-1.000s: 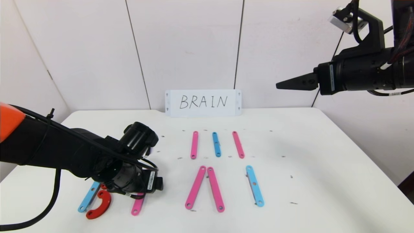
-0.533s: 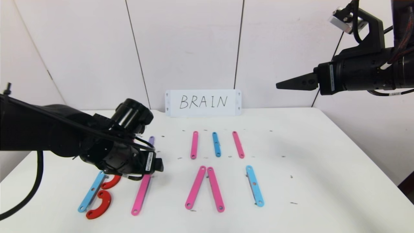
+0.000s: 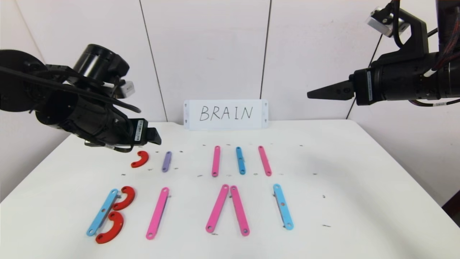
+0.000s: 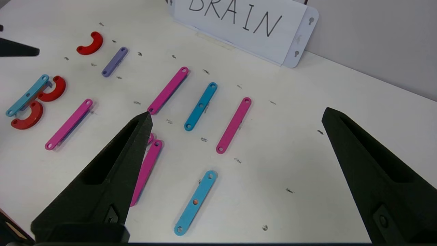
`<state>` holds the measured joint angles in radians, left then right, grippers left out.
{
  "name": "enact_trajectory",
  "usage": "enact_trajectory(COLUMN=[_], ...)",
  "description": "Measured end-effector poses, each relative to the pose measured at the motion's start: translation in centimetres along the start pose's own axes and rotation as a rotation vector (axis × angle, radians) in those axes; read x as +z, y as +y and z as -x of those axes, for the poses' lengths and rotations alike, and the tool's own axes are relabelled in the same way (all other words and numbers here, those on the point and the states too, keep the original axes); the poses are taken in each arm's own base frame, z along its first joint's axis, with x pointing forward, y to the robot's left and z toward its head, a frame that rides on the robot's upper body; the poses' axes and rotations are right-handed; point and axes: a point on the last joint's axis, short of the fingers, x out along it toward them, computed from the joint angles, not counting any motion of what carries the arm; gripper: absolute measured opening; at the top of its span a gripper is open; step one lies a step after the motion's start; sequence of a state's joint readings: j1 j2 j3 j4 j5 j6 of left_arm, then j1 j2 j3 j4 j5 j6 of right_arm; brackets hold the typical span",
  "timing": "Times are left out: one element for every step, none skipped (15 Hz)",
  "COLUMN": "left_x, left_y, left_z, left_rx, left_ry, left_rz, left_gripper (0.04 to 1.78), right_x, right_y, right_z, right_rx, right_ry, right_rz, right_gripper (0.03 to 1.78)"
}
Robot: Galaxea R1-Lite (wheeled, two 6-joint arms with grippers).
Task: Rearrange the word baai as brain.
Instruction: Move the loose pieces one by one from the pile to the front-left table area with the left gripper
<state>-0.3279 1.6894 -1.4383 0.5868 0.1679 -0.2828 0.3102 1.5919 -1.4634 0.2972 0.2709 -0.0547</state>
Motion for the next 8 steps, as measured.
enact_trajectory(left_x=[0.8,1.4,2.0,2.4,2.8,3.1,3.5,3.7], left_y=[0.6,1.0,1.5,1.9,2.3,2.7,3.3,3.9], left_z=[0.3,0.5,0.4,0.2,-0.2,-0.8,-1.7,-2.7], left_rx=[0.006,0.015,0.025,0.033,0.044,0.056,0.065,0.063], left_ry=[-0.028,-0.050,-0.071,-0.083,-0.086,-0.085,-0.082,-0.075], left_rz=[-0.003,-0.005,-0.005,-0.001,0.007,0.018,0.028,0.038], left_gripper=[1.74,1.74,1.74,1.74,1.74,1.74,1.74,1.74], right_x=[0.0,0.0,0.0,0.0,0.0,0.0,0.0,0.0], right_y=[0.0,0.0,0.0,0.0,0.0,0.0,0.0,0.0], right_z=[0.0,0.0,0.0,0.0,0.0,0.0,0.0,0.0], right_rx=[0.000,0.000,0.001,0.001,0.001,0.001,0.001,0.001], right_ry=[0.000,0.000,0.000,0.000,0.000,-0.001,-0.001,-0.001], right_rz=[0.000,0.000,0.000,0.000,0.000,0.001,0.001,0.000], right_gripper=[1.74,1.74,1.74,1.74,1.74,1.74,1.74,1.74])
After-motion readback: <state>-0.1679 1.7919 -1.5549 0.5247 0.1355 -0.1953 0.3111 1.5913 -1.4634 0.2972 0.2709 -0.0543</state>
